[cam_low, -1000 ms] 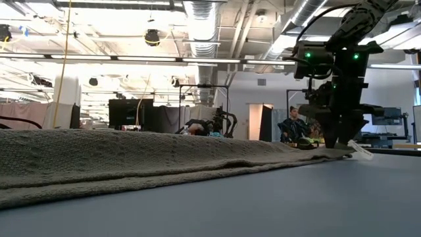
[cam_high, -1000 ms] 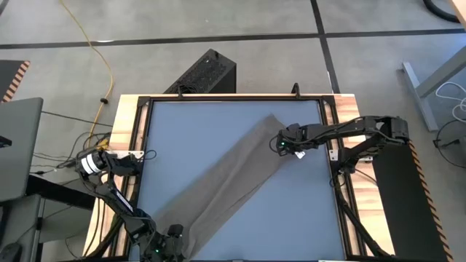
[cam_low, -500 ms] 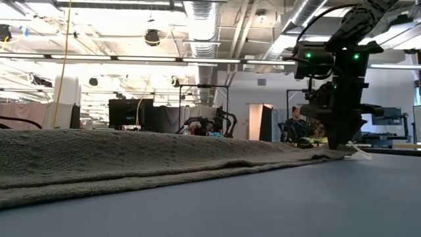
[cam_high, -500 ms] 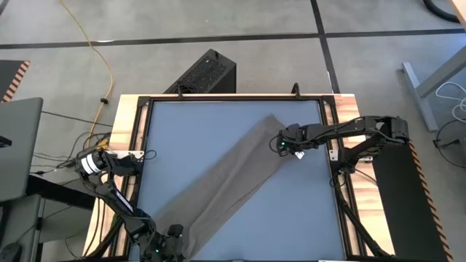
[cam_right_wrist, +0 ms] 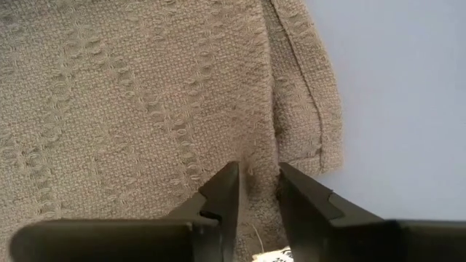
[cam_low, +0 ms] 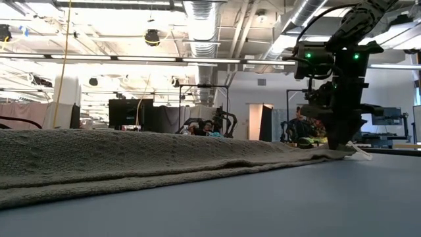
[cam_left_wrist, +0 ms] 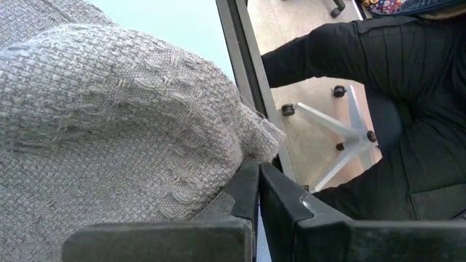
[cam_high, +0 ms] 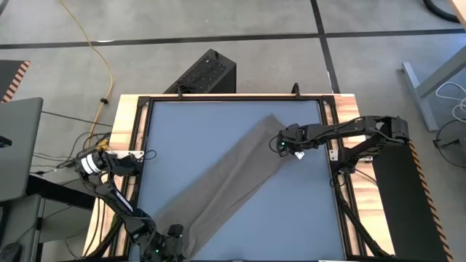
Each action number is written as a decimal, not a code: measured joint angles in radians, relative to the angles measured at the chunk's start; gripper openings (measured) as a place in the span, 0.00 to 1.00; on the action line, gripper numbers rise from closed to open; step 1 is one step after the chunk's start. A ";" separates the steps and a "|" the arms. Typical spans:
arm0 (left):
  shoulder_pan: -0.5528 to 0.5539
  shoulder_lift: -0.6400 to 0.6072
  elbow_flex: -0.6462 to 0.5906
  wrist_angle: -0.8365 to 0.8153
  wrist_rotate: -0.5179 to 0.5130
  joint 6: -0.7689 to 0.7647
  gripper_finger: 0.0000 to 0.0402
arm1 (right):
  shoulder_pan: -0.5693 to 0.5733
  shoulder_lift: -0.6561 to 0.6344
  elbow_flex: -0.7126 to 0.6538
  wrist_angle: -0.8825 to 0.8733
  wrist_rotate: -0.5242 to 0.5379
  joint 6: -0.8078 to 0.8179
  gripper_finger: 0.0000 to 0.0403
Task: Roll towel
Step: Roll the gray towel
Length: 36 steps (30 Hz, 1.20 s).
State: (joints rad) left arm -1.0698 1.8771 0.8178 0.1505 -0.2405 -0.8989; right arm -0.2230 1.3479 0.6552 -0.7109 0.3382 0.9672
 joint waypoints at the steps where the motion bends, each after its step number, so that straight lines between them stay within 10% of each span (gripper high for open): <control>1: 0.000 0.000 0.000 0.000 0.000 0.000 0.00 | 0.000 0.000 0.000 0.000 0.000 0.000 0.32; 17: 0.000 0.000 0.000 0.000 0.000 0.000 0.00 | -0.048 0.000 0.000 -0.029 -0.080 -0.033 0.59; 36: 0.000 0.000 0.000 0.000 -0.001 0.000 0.00 | -0.048 0.000 0.000 -0.031 -0.080 -0.007 0.14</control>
State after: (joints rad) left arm -1.0698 1.8771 0.8177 0.1505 -0.2413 -0.8989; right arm -0.2710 1.3476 0.6552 -0.7422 0.2579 0.9600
